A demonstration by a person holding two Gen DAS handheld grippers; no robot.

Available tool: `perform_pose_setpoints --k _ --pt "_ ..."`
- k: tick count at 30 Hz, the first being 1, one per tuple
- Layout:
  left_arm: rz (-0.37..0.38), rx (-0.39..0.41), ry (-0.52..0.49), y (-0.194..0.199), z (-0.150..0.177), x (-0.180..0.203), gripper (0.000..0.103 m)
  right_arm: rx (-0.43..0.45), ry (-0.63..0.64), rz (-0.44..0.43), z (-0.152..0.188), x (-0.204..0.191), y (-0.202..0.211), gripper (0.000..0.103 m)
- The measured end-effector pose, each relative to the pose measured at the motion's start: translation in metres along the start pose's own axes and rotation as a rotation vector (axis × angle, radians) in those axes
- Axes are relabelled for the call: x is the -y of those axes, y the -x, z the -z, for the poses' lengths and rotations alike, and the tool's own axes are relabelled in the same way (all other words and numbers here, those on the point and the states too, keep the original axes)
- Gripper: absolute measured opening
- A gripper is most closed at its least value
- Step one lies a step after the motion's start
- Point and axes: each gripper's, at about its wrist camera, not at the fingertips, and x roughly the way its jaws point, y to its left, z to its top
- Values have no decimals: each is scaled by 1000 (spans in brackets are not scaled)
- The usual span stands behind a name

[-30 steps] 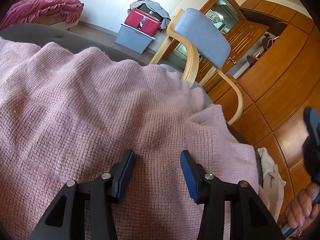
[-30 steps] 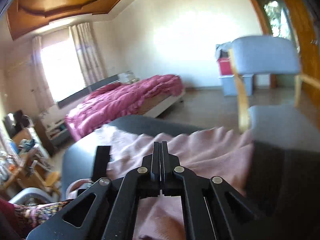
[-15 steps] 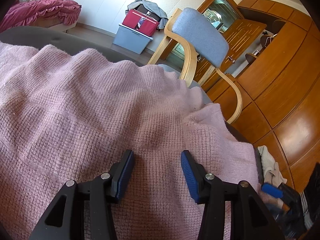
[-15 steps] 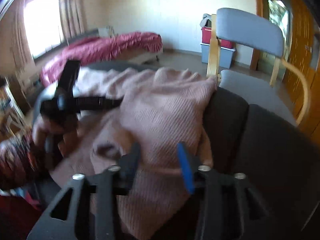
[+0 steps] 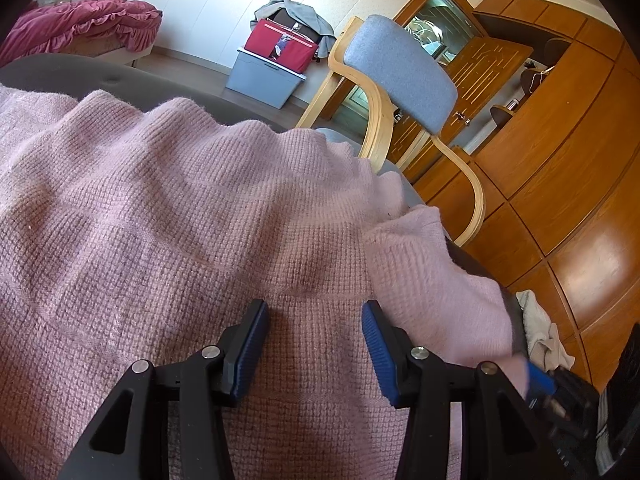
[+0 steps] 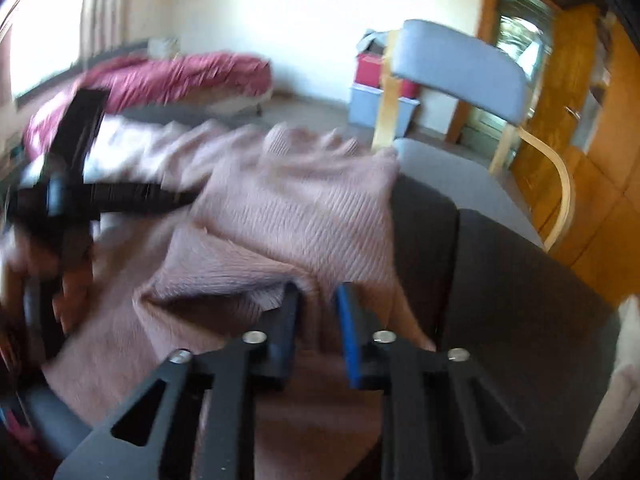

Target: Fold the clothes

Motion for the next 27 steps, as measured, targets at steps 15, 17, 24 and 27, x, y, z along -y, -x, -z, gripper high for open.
perform_pose_setpoints --k 15,17,24,27 --pt "15 69 93 11 -1 -7 49 222 173 -212 -36 -80 29 3" --pt "21 67 82 12 0 -4 49 170 175 -241 -27 -85 20 3" --pt "40 61 43 14 4 3 49 89 -63 -272 -12 -14 25 7" --pt "47 61 31 14 4 6 49 66 -121 -130 -5 23 26 17"
